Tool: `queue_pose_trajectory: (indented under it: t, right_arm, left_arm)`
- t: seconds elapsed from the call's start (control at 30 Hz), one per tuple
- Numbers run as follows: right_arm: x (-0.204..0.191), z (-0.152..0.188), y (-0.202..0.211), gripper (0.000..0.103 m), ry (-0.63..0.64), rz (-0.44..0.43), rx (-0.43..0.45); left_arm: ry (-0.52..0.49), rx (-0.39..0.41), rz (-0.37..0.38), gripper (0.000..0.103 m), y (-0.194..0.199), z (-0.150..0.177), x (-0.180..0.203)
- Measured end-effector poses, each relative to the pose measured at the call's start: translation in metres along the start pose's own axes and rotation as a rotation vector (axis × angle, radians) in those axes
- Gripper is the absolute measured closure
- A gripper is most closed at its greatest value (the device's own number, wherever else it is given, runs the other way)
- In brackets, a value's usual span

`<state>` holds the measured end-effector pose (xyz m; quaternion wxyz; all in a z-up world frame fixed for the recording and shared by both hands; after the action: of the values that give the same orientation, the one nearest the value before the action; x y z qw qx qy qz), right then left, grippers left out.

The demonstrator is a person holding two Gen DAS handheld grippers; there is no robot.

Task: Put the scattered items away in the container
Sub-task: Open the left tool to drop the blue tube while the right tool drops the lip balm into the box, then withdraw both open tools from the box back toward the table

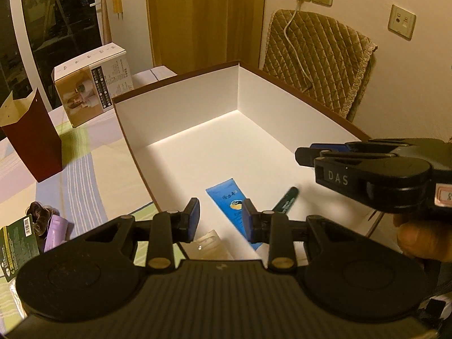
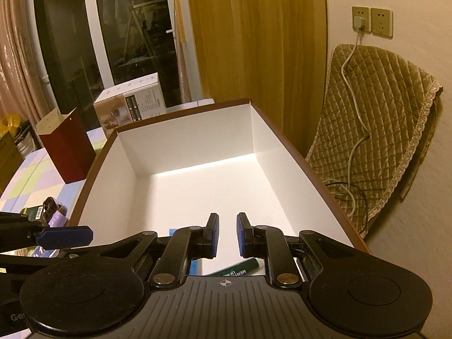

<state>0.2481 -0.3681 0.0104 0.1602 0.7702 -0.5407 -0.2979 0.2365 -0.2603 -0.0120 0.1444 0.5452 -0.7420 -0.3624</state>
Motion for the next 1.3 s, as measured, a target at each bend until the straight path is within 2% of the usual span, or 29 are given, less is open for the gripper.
queue_pose_trajectory:
  t: [0.93, 1.3]
  right_arm:
    - [-0.002, -0.001, 0.001, 0.084, 0.01, 0.021, 0.009]
    - [-0.01, -0.005, 0.006, 0.084, 0.041, 0.008, 0.042]
  left_arm:
    - [0.042, 0.012, -0.01, 0.076, 0.014, 0.006, -0.016]
    - [0.086, 0.031, -0.038, 0.071, 0.029, 0.004, -0.035]
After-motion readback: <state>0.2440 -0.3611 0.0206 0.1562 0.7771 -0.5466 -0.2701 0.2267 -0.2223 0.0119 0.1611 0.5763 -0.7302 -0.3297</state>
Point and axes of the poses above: each gripper's, at about its wrist camera, not at the fingertips, and y roughly against the way its jaws point, x to its right, z to its underside, the point moved 7 cm from there along -y, roughly the way its jaws point, and after that the axes turned 15 degrees about -z, right-handed, at the moved point
